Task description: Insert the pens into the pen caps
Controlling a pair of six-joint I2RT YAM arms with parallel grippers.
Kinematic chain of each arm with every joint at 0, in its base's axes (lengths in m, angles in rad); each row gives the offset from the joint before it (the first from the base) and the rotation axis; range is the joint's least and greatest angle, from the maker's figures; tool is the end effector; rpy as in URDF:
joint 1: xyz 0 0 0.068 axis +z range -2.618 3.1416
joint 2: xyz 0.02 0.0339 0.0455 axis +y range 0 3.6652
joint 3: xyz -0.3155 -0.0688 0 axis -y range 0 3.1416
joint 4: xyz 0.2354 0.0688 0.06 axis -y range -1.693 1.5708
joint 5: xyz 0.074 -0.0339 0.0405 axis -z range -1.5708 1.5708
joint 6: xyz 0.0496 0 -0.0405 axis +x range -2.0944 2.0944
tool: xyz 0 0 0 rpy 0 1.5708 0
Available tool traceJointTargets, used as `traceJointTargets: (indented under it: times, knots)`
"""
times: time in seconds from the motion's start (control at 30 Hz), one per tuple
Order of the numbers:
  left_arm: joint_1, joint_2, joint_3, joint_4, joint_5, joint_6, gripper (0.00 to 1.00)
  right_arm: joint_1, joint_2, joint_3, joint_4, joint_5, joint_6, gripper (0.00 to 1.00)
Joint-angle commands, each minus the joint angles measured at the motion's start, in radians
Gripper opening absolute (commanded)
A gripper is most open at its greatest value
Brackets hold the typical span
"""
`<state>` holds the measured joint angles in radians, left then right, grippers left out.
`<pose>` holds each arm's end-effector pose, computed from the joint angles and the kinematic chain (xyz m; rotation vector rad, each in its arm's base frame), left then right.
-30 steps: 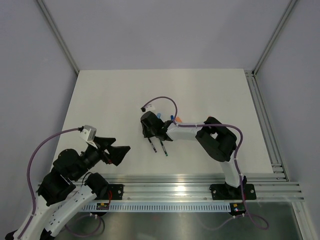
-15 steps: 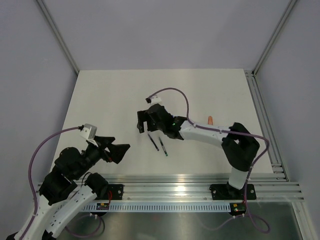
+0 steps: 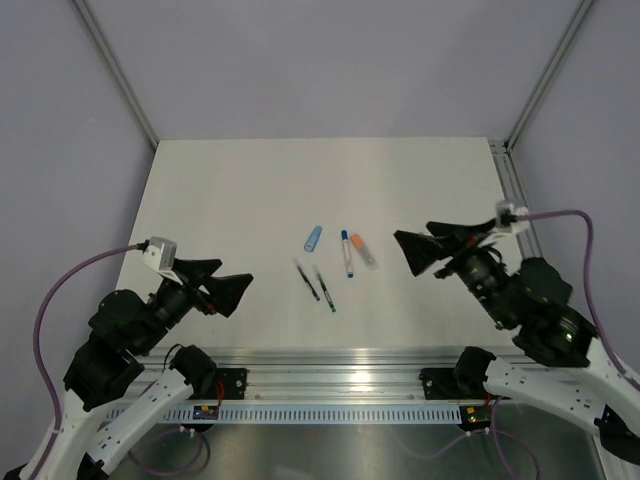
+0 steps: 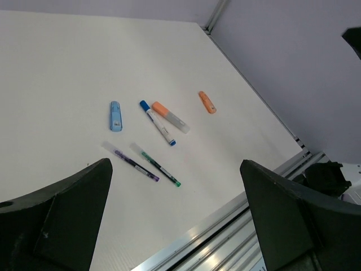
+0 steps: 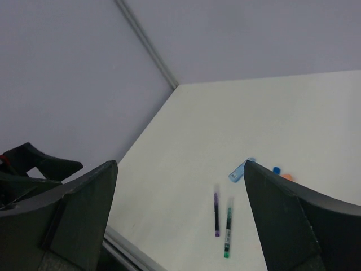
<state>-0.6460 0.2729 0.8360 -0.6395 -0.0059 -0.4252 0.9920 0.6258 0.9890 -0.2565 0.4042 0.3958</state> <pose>0.0053 -0.0036 0.3655 0.1838 1.7009 -0.8045 0.0612 0.0579 0.4508 -0.1129 1.5240 0.8257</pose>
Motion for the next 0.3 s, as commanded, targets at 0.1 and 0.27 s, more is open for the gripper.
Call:
traceJointTargets:
  times: [0.1, 0.27]
  knots:
    - [0.005, 0.009, 0.026, 0.073, -0.106, 0.025, 0.99, -0.001, -0.312, -0.087, -0.313, 0.331, 0.034, 1.00]
    - [0.005, 0.026, -0.009, 0.095, -0.144, 0.014, 0.99, -0.001, -0.342, -0.174, -0.253, 0.317, 0.055, 0.99]
